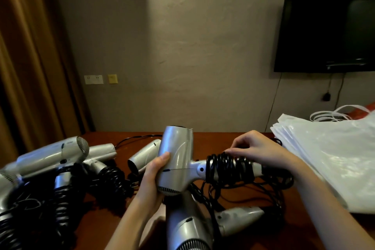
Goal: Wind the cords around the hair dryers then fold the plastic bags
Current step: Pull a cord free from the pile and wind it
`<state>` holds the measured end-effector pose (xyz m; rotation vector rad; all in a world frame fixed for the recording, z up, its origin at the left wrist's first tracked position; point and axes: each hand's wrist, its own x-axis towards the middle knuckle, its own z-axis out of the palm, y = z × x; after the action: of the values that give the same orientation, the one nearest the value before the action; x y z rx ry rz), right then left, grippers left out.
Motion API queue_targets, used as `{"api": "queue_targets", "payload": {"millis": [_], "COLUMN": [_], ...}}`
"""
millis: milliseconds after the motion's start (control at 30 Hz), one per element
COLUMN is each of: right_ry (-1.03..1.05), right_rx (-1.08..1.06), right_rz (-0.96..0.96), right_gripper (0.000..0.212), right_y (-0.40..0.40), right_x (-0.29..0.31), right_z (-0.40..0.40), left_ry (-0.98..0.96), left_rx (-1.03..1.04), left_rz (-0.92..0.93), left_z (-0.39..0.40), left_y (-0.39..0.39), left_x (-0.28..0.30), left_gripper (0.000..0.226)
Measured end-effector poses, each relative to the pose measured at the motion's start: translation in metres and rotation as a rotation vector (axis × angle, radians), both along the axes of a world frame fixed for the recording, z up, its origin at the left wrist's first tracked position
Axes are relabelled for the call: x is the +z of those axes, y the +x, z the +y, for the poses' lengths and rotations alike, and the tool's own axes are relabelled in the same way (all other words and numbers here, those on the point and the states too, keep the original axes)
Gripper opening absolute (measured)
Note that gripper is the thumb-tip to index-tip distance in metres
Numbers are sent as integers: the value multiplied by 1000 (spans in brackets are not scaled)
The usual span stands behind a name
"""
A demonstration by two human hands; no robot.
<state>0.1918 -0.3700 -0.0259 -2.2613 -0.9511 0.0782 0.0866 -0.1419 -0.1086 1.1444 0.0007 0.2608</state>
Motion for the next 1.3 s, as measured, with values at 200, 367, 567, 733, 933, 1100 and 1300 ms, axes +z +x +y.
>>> {"api": "queue_targets", "payload": {"millis": [200,367,567,733,933,1100,1300], "right_ry": [-29,16,39,173,386,280,123], "right_rx": [-216,-200,-74,-3,146,181,67], "right_rz": [-247,-338,-259,-63,231,241,267], "right_gripper": [16,18,31,24,23,20,28], "right_y": [-15,-42,-52,-59,-55,-54,-48], "right_x": [8,9,1,-8,-11,-16,-15], "right_z": [10,31,48,59,61,63,53], "left_ry": [190,259,69,-70,-353,-427,-356], "left_rx": [120,234,356,451,493,420,241], "left_rz": [-66,-86,-6,26,41,0,-69], "left_z": [-14,-18,-7,0,3,5,3], "left_y": [-2,-3,5,5,4,4,3], "left_x": [7,2,-3,-4,-1,2,4], "left_gripper": [66,64,70,79,98,80,52]}}
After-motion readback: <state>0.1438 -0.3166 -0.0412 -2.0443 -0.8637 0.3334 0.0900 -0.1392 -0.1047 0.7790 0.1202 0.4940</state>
